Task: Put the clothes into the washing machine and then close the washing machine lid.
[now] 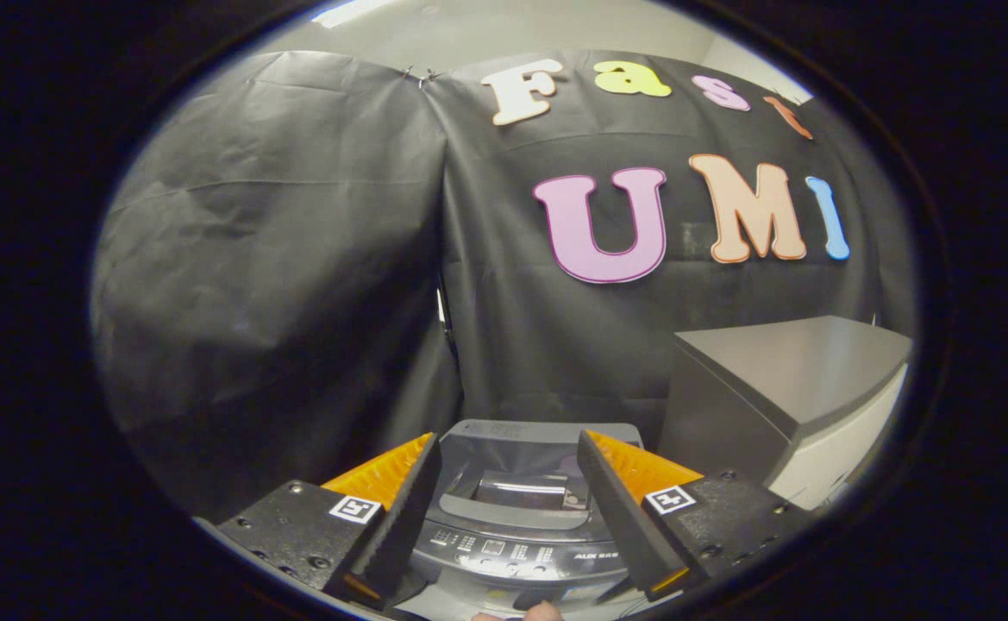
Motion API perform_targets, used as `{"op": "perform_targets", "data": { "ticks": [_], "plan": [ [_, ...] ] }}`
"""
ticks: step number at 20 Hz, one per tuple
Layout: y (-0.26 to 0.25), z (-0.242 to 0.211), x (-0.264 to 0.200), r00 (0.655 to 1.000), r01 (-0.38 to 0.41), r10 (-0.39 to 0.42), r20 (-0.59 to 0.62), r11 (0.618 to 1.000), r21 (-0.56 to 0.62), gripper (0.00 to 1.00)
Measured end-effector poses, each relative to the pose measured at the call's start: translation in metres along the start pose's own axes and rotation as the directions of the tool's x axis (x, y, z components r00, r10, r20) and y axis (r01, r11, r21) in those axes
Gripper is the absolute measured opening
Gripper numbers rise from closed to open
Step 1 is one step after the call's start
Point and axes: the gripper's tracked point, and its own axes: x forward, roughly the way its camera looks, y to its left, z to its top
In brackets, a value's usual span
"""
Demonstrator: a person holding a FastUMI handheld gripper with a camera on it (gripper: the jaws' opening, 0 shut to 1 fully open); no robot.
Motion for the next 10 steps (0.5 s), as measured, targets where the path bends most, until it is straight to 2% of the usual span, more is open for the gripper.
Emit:
{"op": "perform_targets", "data": {
  "ticks": [10],
  "plan": [
    [-0.004,-0.015,-0.096,0.995,0.052,-0.051,0.091,0.999,-0.013,0.96]
  ]
}}
